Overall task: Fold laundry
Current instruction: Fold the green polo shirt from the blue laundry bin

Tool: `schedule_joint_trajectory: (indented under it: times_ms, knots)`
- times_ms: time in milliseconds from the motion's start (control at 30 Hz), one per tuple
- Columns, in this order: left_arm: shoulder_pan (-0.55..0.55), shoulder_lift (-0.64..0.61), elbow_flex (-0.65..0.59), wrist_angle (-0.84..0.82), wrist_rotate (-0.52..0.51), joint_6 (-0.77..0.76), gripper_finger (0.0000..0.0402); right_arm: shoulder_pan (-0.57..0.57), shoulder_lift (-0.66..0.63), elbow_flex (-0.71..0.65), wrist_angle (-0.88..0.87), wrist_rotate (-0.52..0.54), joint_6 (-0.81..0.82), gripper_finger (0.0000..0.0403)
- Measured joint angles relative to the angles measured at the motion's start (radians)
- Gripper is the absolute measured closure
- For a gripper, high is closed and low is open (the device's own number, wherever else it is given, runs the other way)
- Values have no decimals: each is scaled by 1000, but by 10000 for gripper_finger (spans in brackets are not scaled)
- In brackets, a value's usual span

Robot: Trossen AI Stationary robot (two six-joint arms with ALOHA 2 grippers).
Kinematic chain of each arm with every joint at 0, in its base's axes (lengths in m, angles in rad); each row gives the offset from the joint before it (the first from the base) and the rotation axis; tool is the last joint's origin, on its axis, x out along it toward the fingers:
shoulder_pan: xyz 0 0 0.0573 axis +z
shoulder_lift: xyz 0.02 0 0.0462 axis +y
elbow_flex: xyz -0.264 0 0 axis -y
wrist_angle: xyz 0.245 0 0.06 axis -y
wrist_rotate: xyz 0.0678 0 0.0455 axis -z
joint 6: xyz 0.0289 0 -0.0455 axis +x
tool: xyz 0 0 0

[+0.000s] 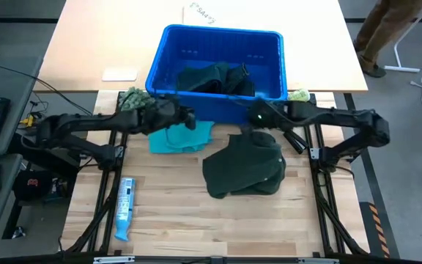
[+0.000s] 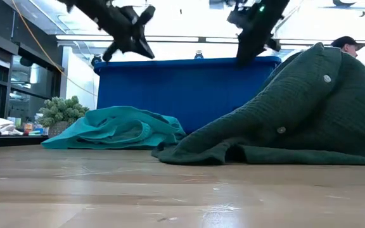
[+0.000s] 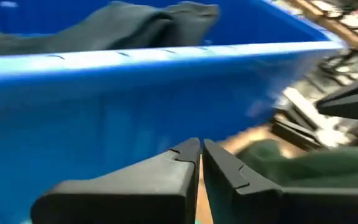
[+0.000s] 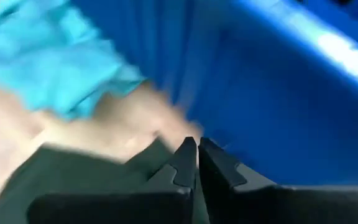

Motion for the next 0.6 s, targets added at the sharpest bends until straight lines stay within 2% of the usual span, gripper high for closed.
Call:
schedule_joint_trajectory:
  times_ms: [133, 333, 600]
  knots:
    - [92, 83, 0, 51, 92, -2, 401, -73, 40, 16, 23, 37, -11, 402]
    - [177, 182, 0, 131, 164, -19, 401, -163, 59, 19, 22, 102, -26, 403]
    - [300, 256, 22, 166, 269, -10, 402, -313, 72, 18, 107, 159, -52, 403]
